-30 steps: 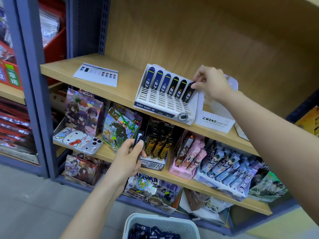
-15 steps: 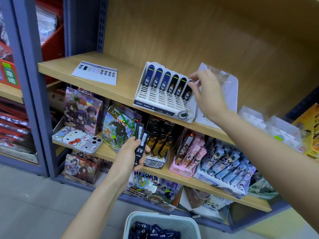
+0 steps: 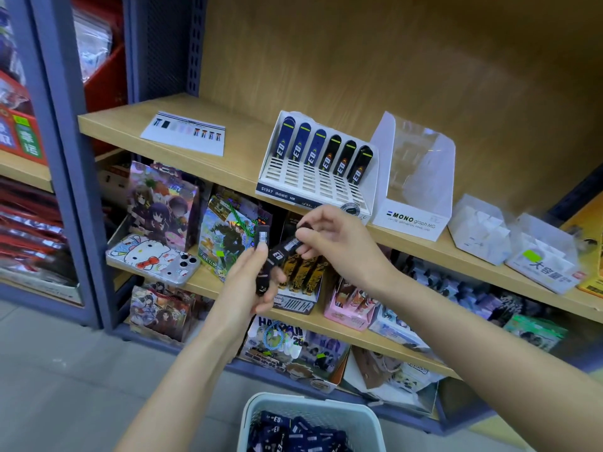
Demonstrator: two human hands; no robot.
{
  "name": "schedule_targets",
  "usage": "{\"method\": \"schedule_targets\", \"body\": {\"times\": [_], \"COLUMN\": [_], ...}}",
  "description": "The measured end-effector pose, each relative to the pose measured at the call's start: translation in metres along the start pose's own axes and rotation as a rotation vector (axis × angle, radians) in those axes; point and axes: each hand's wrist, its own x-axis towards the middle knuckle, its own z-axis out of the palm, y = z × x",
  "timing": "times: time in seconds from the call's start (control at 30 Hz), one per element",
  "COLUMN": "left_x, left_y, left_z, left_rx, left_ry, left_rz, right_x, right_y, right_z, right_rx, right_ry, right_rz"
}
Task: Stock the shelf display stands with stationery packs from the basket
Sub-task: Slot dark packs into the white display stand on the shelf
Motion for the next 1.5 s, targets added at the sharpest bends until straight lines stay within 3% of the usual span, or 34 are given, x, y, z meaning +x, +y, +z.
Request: {"method": "schedule_targets", "body": {"times": [0.13, 0.23, 0.43, 0.6, 0.73, 0.8, 0.93, 1.1, 1.23, 1.5], "left_x": [0.004, 0.006, 0.003, -0.001, -0.001, 0.0, 0.001, 0.002, 0.003, 0.006], "left_y": [0.003, -0.001, -0.005, -0.001, 0.001, 0.003, 0.002, 0.003, 0.002, -0.001], "left_z": [-0.004, -0.005, -0.004, -0.001, 0.003, 0.003, 0.0, 0.003, 0.002, 0.002], "left_rx": [-0.074, 0.05, 0.349, 0.417, 0.371, 0.355, 0.371, 0.298, 0.283, 0.283], "left_ry": [0.088, 0.134, 0.054, 0.0, 0.065, 0.082, 0.084, 0.072, 0.076, 0.07], "left_rz": [0.008, 0.067, 0.139, 0.167, 0.187, 0.191, 0.231, 0.223, 0.222, 0.21], "right_x": [-0.015, -0.025, -0.037, -0.025, -0.021, -0.016, 0.013, 0.066, 0.09, 0.101], "right_y": [0.002, 0.013, 0.024, 0.019, 0.006, -0.006, -0.03, -0.026, -0.012, -0.005], "right_z": [-0.003, 0.002, 0.013, 0.009, -0.003, -0.015, -0.05, -0.079, -0.091, -0.101], "right_rx": [-0.058, -0.252, -0.475, -0.471, -0.561, -0.489, -0.22, -0.248, -0.519, -0.608], "right_ry": [-0.013, 0.001, -0.052, -0.107, -0.175, -0.112, 0.184, 0.429, 0.445, 0.349], "right_rz": [-0.061, -0.016, -0.007, 0.025, 0.009, 0.025, -0.03, -0.082, -0.081, -0.128]}}
